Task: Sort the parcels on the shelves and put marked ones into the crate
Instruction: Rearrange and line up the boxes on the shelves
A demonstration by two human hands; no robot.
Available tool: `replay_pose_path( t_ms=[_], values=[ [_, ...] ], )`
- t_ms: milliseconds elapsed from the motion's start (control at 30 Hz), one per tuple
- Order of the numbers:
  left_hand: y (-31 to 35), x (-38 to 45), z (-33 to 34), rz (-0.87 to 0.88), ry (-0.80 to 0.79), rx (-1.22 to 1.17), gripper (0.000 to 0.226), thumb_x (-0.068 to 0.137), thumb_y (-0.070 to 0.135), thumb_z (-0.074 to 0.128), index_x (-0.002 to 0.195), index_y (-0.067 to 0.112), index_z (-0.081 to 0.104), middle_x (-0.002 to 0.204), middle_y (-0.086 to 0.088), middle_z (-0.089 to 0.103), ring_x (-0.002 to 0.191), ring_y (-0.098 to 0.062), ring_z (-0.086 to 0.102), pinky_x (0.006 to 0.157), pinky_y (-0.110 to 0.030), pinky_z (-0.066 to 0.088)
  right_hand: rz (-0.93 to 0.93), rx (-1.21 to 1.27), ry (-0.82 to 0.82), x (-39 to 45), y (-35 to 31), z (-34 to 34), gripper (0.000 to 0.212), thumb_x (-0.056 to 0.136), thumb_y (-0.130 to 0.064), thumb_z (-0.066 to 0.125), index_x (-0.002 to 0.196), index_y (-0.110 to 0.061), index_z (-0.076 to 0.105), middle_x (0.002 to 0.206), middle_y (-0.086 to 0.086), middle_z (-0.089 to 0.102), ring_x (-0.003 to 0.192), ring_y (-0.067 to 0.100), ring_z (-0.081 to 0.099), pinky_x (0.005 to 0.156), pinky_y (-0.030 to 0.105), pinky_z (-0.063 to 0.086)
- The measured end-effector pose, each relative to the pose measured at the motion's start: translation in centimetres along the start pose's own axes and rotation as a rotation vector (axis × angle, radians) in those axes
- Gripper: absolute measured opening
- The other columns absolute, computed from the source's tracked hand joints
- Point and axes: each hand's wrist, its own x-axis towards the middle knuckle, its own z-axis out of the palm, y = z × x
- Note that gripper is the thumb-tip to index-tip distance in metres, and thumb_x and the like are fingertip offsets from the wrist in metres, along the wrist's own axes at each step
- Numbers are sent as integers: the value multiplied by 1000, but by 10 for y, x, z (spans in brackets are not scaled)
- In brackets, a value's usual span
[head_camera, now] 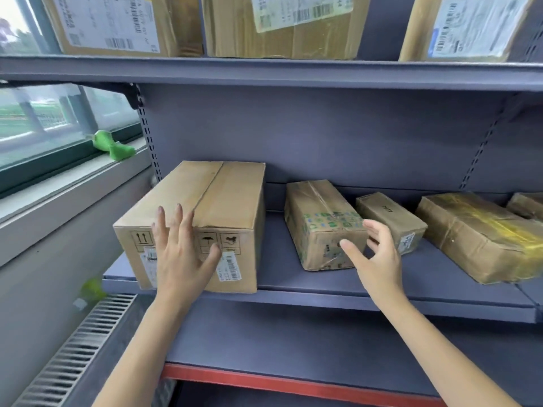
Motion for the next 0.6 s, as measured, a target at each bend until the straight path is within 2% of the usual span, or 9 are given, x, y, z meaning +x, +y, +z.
replay_pose_path(
  t_ms=[133, 200, 267, 333, 433, 533, 600],
  values=[
    [37, -13, 17, 37, 4, -2, 72, 76, 42, 38, 133, -2, 40, 146, -21, 33, 142, -30, 4, 112, -50, 19, -8, -6, -29, 10, 8, -24, 48, 82, -19, 68, 124, -21, 47, 119, -13, 43, 113, 9, 42, 98, 27, 36],
    [59, -17, 24, 77, 13, -24, 68, 77, 39, 39, 132, -2, 41, 145, -20, 36, 141, -29, 6, 110, -52, 24, 13, -15, -51, 14, 13, -32, 48, 82, -20, 68, 125, -21, 46, 121, -12, 43, 114, 9, 41, 98, 27, 36],
    [81, -21, 34, 130, 13, -55, 63, 78, 34, 40, 130, -2, 43, 143, -19, 39, 140, -28, 9, 109, -46, 25, 32, -18, -71, 17, 19, -39, 49, 82, -22, 68, 126, -21, 46, 128, -7, 45, 117, 12, 42, 96, 27, 35],
    [99, -24, 45, 197, -12, -88, 59, 79, 28, 41, 129, -4, 44, 141, -20, 42, 139, -28, 13, 110, -36, 20, 45, -27, -99, 21, 25, -43, 50, 82, -23, 68, 127, -21, 45, 134, -4, 44, 121, 16, 42, 94, 26, 35],
    [113, -25, 65, 220, -70, -131, 59, 79, 27, 42, 130, -2, 43, 141, -18, 41, 138, -24, 14, 112, -30, 16, 66, -42, -113, 28, 34, -42, 51, 82, -24, 68, 128, -22, 44, 136, -3, 44, 123, 17, 42, 93, 27, 35],
    [120, -25, 83, 170, -160, -194, 62, 80, 24, 47, 137, 2, 37, 148, -11, 32, 140, -10, 4, 113, -26, 13, 83, -50, -101, 40, 42, -37, 51, 81, -23, 69, 127, -20, 46, 134, 0, 45, 122, 16, 43, 94, 27, 36],
    [120, -21, 95, 155, -233, -219, 63, 83, 17, 52, 140, 4, 31, 152, -7, 25, 138, -6, -1, 113, -22, 7, 106, -61, -95, 48, 47, -31, 53, 80, -22, 70, 127, -18, 46, 135, 3, 45, 121, 16, 43, 96, 27, 37]
  ],
)
